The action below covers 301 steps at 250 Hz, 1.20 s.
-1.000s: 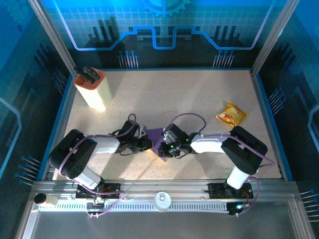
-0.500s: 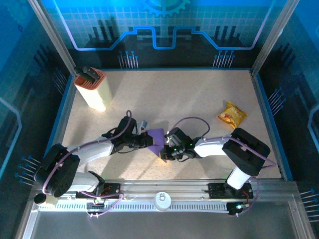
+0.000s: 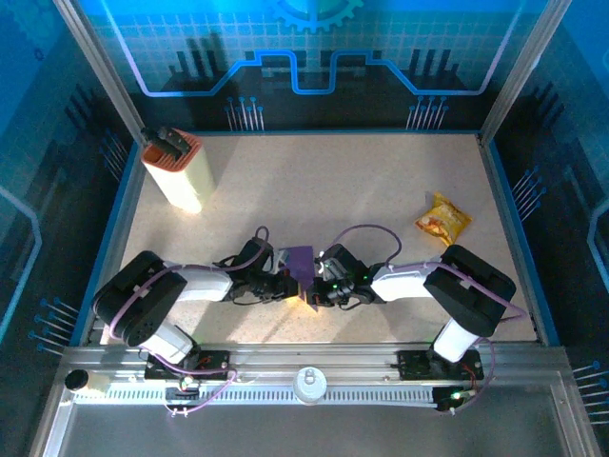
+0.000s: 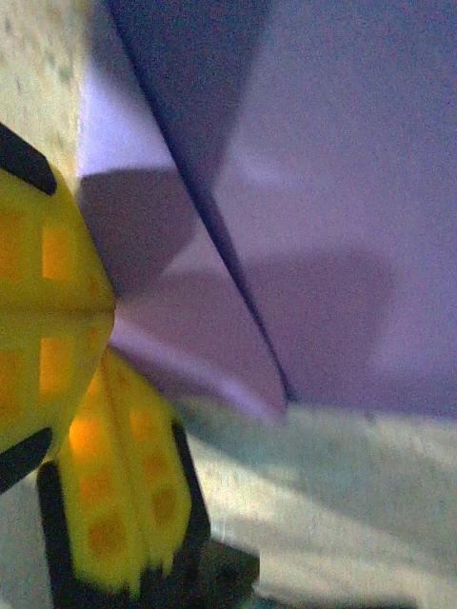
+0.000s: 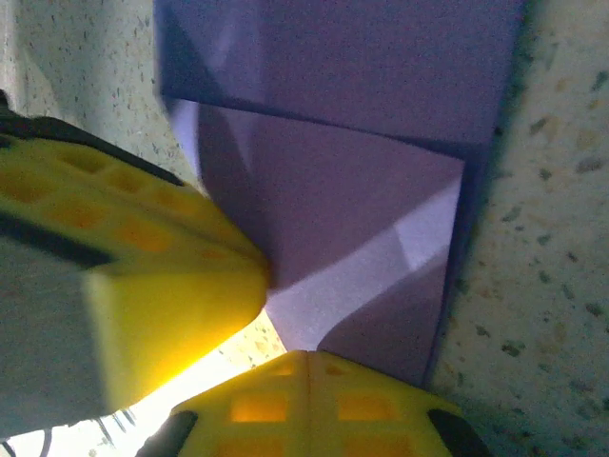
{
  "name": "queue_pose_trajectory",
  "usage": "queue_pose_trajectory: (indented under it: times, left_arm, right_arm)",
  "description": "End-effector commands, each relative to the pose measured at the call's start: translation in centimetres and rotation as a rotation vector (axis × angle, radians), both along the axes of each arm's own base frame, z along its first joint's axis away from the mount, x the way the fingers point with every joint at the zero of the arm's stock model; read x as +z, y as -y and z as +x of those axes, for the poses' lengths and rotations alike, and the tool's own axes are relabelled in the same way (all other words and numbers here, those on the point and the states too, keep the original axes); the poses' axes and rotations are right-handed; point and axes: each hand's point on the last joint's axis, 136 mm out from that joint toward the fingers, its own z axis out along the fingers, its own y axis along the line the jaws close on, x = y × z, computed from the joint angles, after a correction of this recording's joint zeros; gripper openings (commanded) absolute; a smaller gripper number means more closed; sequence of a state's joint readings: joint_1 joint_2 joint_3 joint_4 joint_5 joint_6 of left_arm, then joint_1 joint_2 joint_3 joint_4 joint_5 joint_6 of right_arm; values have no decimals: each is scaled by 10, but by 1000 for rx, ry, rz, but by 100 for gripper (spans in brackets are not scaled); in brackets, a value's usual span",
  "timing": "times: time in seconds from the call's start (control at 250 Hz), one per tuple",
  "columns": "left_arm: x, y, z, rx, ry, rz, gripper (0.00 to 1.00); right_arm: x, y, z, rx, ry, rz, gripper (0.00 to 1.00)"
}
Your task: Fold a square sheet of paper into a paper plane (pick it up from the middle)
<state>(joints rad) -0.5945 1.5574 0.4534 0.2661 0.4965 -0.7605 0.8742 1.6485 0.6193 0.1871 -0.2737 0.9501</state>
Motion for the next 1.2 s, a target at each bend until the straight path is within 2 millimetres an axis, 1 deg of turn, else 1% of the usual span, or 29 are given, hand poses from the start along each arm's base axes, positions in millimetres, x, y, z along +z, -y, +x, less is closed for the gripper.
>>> queue_pose_trajectory:
  times: [0.0,0.088,0.284,0.471,0.559,0.647,0.763,0.839,0.895,0.971,1.027,1.075,1.115,1.147,1.199]
  left_arm:
    - [-21,-15,-2,36,-11,78,0]
    - [-25,-26,3,79,-16,96,0]
    - [-16,-49,22,160,-19,110,0]
    - [-15,-68,38,212,-42,144,0]
    - [-15,-74,40,226,-55,153,0]
    - [-13,-78,38,242,-65,163,0]
    - [0,-77,39,266,-47,133,0]
    - [10,-77,38,269,-26,115,0]
    - [20,-77,39,275,-4,100,0]
    - [32,-76,37,290,18,70,0]
    - [42,-75,36,300,40,41,0]
    - [48,-74,36,307,57,25,3]
    - [51,-73,34,311,62,12,6]
    - [53,-72,34,313,64,2,12]
    - [55,-69,33,316,60,-18,24]
  right_arm:
    - [-42,36,-23,-23,-106,-163,5]
    - [-44,37,-24,-22,-109,-169,5]
    - [-47,39,-26,-23,-114,-177,5]
    - [-49,42,-28,-21,-113,-181,4]
    - [-48,42,-28,-18,-109,-181,4]
    - [-45,42,-27,-4,-97,-179,4]
    - [-40,44,-27,30,-77,-190,4]
    - [-32,43,-25,64,-49,-184,5]
    - [-20,39,-22,98,-7,-157,6]
    - [5,32,-17,129,67,-106,9]
    - [24,30,-11,137,132,-85,12]
    - [39,33,-4,120,189,-90,16]
    - [47,39,3,94,228,-113,22]
    - [50,47,10,61,249,-141,27]
    - [47,64,20,-14,240,-207,35]
